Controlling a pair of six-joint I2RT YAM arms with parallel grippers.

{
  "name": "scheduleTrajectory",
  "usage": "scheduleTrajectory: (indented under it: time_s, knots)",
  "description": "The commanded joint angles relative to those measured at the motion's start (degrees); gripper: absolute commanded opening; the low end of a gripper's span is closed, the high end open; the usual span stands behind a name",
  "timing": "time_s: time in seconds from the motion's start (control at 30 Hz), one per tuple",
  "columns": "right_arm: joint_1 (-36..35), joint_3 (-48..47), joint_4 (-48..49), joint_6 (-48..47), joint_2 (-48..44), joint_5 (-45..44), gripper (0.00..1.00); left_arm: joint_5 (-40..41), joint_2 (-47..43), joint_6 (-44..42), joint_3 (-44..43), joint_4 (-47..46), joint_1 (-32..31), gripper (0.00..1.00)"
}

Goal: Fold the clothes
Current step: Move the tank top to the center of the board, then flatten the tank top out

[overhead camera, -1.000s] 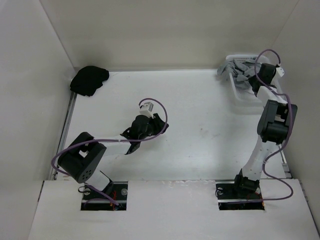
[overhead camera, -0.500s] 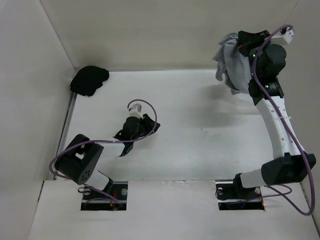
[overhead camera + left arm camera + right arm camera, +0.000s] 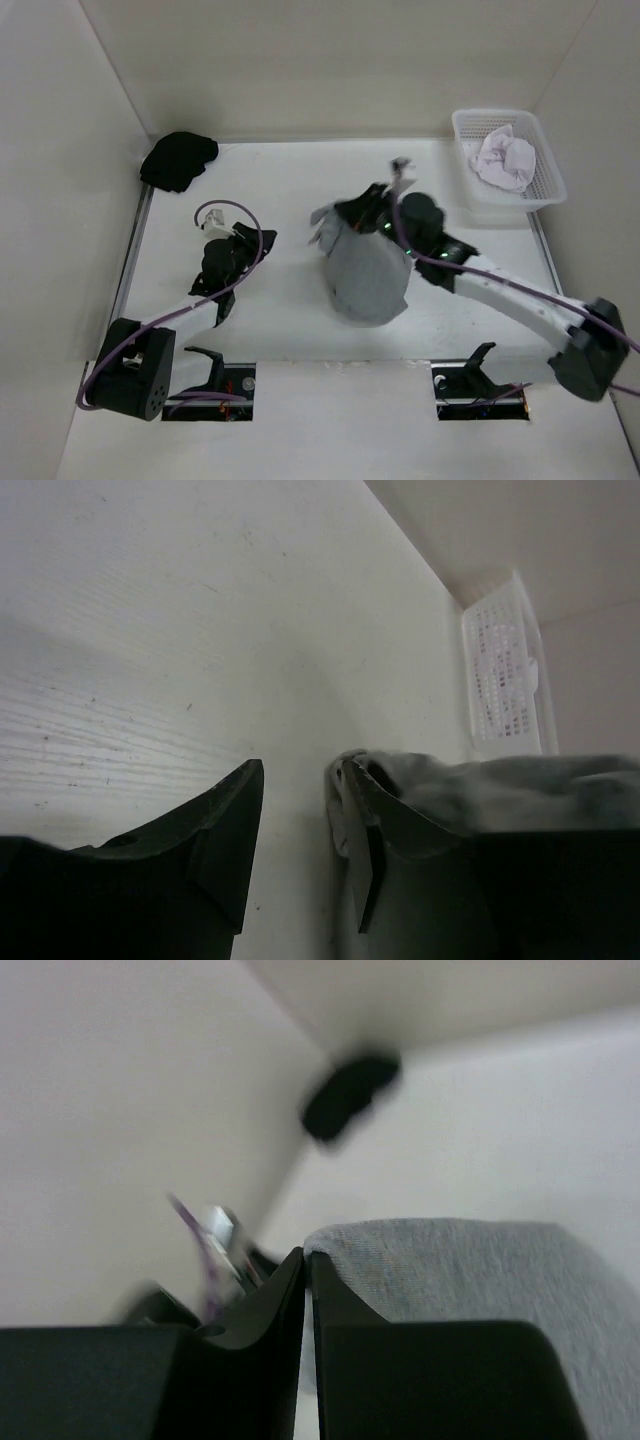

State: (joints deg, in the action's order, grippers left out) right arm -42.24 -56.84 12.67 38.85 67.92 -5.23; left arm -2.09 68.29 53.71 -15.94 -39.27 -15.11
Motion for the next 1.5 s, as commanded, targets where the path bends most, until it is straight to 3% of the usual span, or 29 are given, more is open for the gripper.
scheduleTrajectory:
  time_s: [0.0, 0.1, 0.17, 0.23, 0.27, 0.37, 0.43, 0.5, 0.63, 0.83, 1.0, 1.1, 1.13, 1.3, 1.4, 1.47]
  knots:
    - [-7.18, 6.2, -3.16, 1.93, 7.83, 2.6, 0.15, 0.59, -1.15, 2.01, 0.92, -2.22, 0.4, 0.36]
    - [-8.25, 10.51, -3.44, 2.54, 3.82, -4.14, 0.48, 0.59, 0.09, 1.48, -0.4, -0.73, -0.39, 0.37]
    - [-8.78, 14.81, -3.35, 2.63, -1.45, -9.33, 0.58, 0.68, -0.44, 0.78, -0.58, 0.76, -0.57, 0.37]
    - [-8.78, 19.99, -4.13, 4.21, -7.25, -14.08, 0.58, 1.91, -2.1, -0.88, -0.23, 2.96, -1.27, 0.37]
    - [-8.78, 22.45, -5.45, 5.78, -9.71, -16.45, 0.53, 2.87, -2.98, -2.02, -0.05, 4.19, -1.88, 0.37]
    - [-7.3, 28.61, -16.93, 15.35, -15.44, -20.68, 0.23, 7.43, -5.27, -7.11, -0.84, 12.25, -6.62, 0.36]
    - [-5.01, 30.2, -22.49, 18.71, -15.89, -22.01, 0.17, 11.03, -6.32, -9.06, -1.19, 16.57, -8.91, 0.36]
    - [-2.9, 31.09, -26.71, 20.82, -15.45, -22.1, 0.21, 18.48, -7.9, -11.86, -1.81, 22.88, -12.59, 0.4]
    - [-0.97, 30.39, -26.56, 19.26, -13.09, -22.28, 0.49, 29.21, -11.59, -11.79, -2.86, 34.84, -17.96, 0.53]
    - [-1.22, 29.42, -26.55, 18.71, -6.14, -19.81, 0.53, 34.96, -10.29, -8.1, -4.8, 43.75, -21.67, 0.62]
    - [-4.47, 30.03, -30.07, 22.76, -4.21, -21.48, 0.55, 29.87, -5.81, -8.98, -5.41, 37.69, -22.28, 0.63]
    - [-5.17, 28.46, -29.9, 22.76, -0.97, -21.05, 0.55, 26.44, -4.05, -9.68, -5.15, 31.82, -21.41, 0.56]
    - [-5.26, 28.1, -29.54, 22.76, -0.16, -20.87, 0.55, 26.35, -3.87, -10.03, -5.58, 31.36, -21.14, 0.53]
    - [-4.48, 27.22, -21.64, 19.87, 5.38, -22.7, 0.06, 26.7, -4.48, -13.28, -6.82, 28.55, -20.0, 0.39]
    - [-4.74, 24.43, -20.32, 14.1, 0.06, -29.88, 0.0, 25.82, -4.57, -15.65, -8.48, 27.75, -19.12, 0.15]
    - [-5.35, 22.31, -21.01, 9.6, -4.79, -33.68, 0.0, 25.12, -5.88, -16.45, -9.45, 28.63, -19.03, 0.08]
